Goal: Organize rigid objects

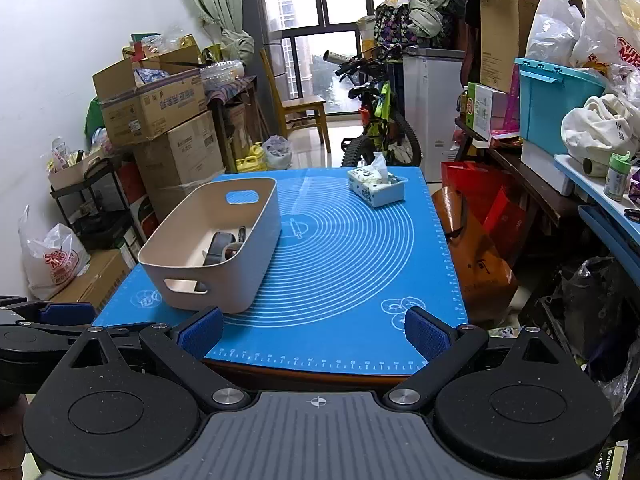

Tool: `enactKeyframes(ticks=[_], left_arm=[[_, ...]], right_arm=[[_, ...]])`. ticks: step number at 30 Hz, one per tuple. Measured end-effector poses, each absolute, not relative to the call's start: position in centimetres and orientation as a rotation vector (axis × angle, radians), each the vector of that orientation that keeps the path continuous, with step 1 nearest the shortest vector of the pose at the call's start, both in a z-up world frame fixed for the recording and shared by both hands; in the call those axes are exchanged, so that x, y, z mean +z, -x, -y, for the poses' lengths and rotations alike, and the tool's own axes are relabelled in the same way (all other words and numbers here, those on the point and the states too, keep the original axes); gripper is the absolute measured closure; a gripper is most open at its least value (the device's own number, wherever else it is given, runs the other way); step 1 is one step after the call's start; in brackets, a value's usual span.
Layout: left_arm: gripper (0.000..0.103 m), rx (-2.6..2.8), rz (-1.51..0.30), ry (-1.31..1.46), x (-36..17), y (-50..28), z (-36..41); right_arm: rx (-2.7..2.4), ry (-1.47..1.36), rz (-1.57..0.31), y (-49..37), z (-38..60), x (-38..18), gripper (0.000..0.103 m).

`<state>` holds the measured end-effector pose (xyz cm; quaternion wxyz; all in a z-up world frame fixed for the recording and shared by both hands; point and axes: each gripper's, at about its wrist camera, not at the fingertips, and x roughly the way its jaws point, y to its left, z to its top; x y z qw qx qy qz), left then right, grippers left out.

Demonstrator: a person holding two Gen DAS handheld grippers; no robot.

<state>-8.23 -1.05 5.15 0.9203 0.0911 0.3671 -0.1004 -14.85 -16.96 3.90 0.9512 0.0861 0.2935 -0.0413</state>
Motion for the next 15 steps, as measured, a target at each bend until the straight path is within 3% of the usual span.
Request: enactKeyframes(ticks=[15], left_arm=[[0.032, -0.199, -0.755, -0.19, 4.96, 8.41, 1.07]], right_arm=[[-0.086, -0.179, -0.603, 14.88, 16.72, 3.58, 0.006]])
